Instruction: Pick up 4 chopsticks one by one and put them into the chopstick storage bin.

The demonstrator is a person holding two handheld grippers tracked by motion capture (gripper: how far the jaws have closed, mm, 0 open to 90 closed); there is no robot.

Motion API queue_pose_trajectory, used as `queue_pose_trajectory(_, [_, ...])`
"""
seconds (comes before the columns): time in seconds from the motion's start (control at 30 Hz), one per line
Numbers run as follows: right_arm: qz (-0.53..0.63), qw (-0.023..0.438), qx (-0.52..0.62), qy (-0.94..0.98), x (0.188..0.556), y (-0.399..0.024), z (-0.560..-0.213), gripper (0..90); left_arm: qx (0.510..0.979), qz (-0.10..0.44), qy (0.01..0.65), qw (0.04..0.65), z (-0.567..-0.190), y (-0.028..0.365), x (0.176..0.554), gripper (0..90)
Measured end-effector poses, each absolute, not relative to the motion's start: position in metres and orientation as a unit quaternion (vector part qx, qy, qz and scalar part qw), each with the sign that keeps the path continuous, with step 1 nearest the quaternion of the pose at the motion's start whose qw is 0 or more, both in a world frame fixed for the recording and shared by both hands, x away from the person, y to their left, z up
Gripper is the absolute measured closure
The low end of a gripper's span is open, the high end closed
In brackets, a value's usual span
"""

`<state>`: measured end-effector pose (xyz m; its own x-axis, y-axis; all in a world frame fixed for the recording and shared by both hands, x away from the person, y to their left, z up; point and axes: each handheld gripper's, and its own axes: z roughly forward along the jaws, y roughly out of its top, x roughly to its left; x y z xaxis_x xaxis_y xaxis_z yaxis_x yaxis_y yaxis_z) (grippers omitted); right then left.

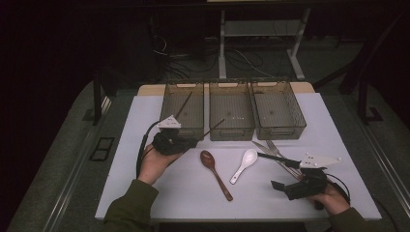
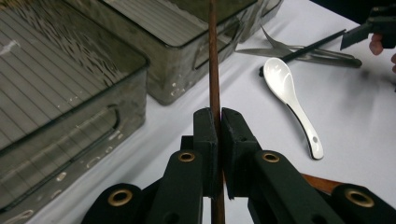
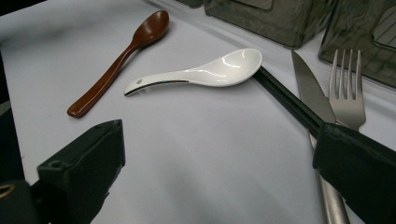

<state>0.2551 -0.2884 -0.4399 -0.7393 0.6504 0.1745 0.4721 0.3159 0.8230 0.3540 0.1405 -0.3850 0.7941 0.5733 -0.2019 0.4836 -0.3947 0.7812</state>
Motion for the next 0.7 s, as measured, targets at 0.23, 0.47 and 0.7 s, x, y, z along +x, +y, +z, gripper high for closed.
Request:
queue_pose_trajectory(0.23, [0.47, 0.096, 0.35, 0.805, 0.255, -0.289, -0.44, 2.0, 0.832, 0.059, 0.32, 0.45, -0.378, 0.143, 0.366, 83.8])
queue_pose_trajectory(0.47, [0.47, 0.096, 0.352, 0.804, 0.256, -0.289, -0.44, 2.0, 0.829, 0.072, 0.325, 0.449, -0.364, 0.146, 0.381, 83.9])
queue_pose_trajectory(0.7, [0.469, 0.096, 0.352, 0.804, 0.255, -0.289, -0.44, 2.0, 0.828, 0.087, 0.332, 0.443, -0.356, 0.148, 0.401, 83.9])
